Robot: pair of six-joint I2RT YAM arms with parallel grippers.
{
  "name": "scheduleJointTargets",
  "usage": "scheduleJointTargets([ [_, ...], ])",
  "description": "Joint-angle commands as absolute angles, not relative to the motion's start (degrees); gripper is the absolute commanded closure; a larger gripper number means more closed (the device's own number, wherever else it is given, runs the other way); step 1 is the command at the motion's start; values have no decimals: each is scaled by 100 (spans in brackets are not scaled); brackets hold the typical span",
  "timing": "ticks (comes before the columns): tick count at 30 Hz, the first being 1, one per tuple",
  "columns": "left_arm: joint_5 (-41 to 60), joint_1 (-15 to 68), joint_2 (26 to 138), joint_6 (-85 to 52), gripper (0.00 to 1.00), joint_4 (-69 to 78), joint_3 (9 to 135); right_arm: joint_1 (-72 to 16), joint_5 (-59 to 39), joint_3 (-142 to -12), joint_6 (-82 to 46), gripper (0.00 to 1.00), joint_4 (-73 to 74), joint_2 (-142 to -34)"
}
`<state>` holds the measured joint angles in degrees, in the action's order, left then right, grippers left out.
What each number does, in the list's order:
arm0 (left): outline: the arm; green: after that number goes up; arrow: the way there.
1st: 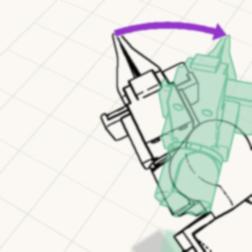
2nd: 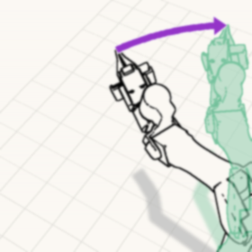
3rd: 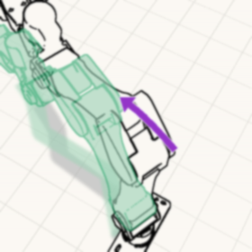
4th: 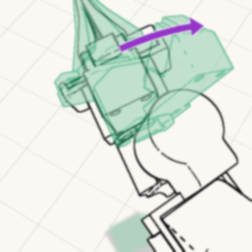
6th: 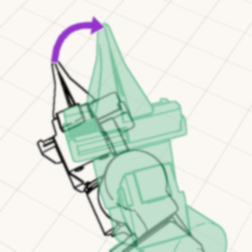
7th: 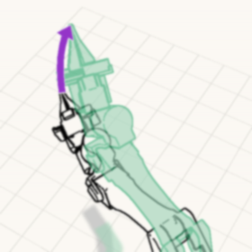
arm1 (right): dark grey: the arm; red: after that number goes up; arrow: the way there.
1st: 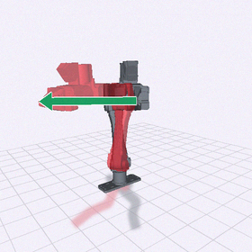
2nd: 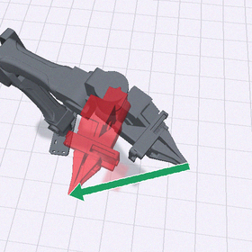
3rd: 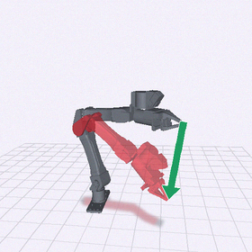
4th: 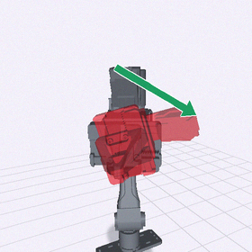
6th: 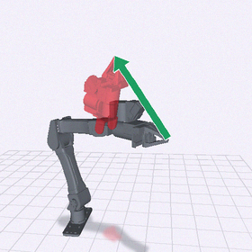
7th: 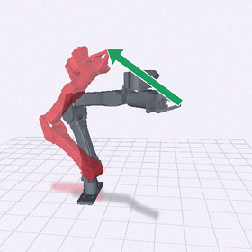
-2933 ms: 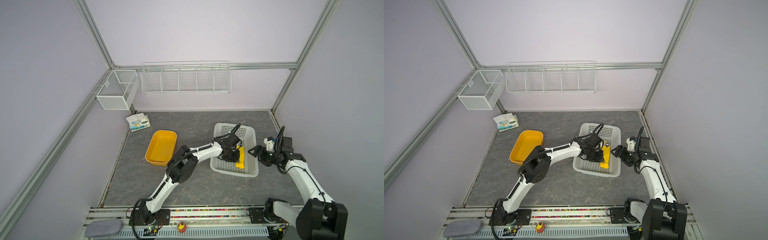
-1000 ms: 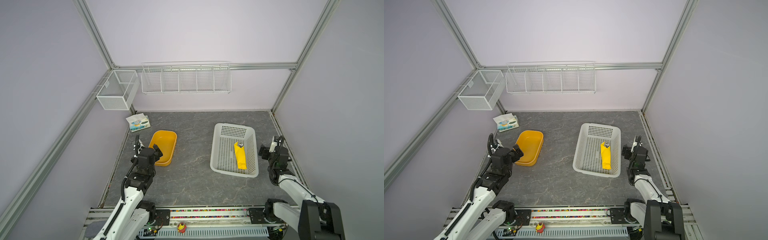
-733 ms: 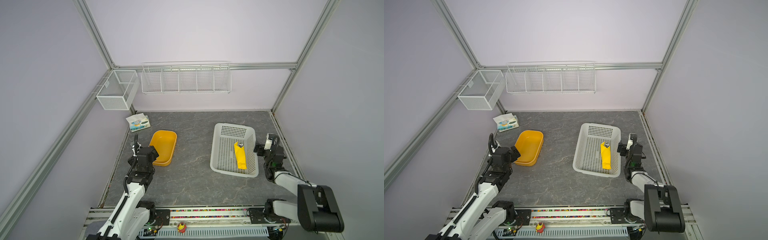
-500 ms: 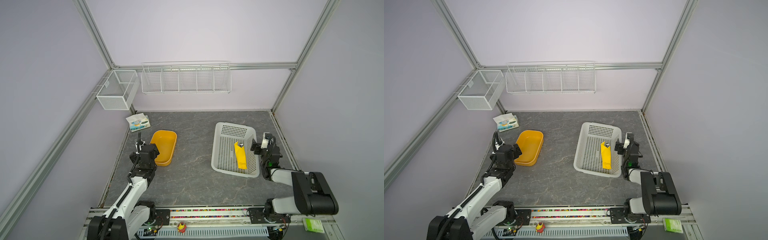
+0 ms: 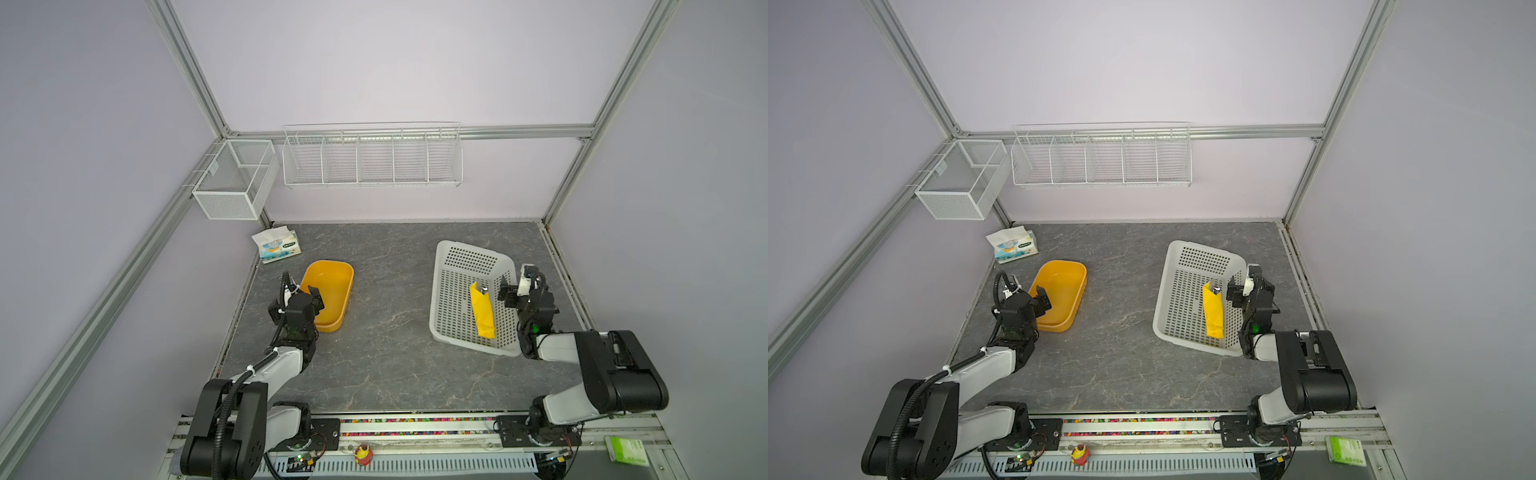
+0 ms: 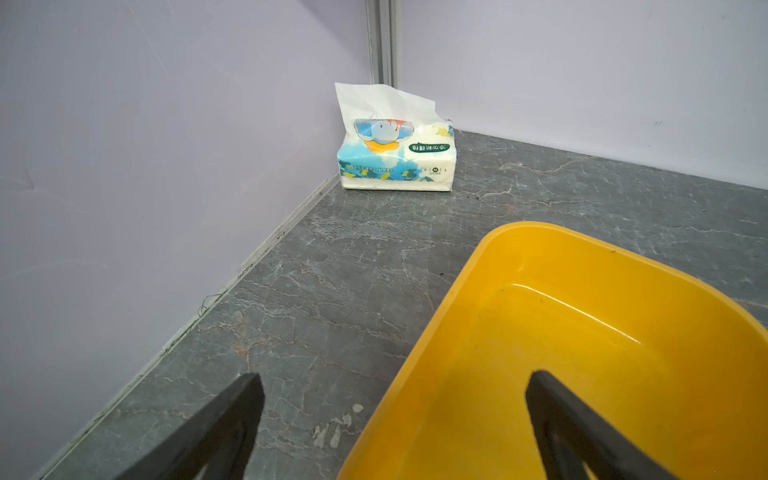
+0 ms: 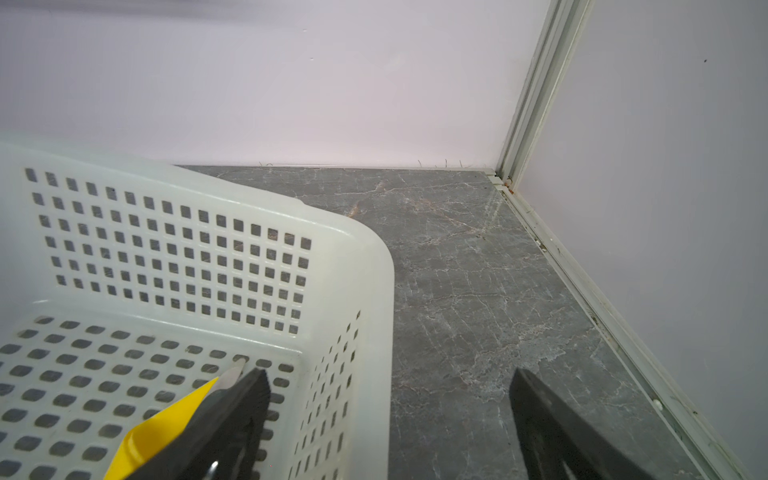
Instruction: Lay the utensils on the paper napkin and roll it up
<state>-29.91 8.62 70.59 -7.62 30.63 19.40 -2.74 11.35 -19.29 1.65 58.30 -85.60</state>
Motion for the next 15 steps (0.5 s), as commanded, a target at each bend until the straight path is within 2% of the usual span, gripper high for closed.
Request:
scheduleJointTargets([
  [1, -2897, 817, 7178, -633, 1, 3516, 2020, -318, 971, -1886, 457, 7, 5386, -8490],
  [9, -2747, 769, 7408, -533, 1, 4105, 1951, -317, 833, -2151, 463, 7, 4288, -7786],
  [15, -2641, 721, 7606, -457, 1, 4294, 2017, -259, 552, -2787, -149, 6, 2482, -7242],
])
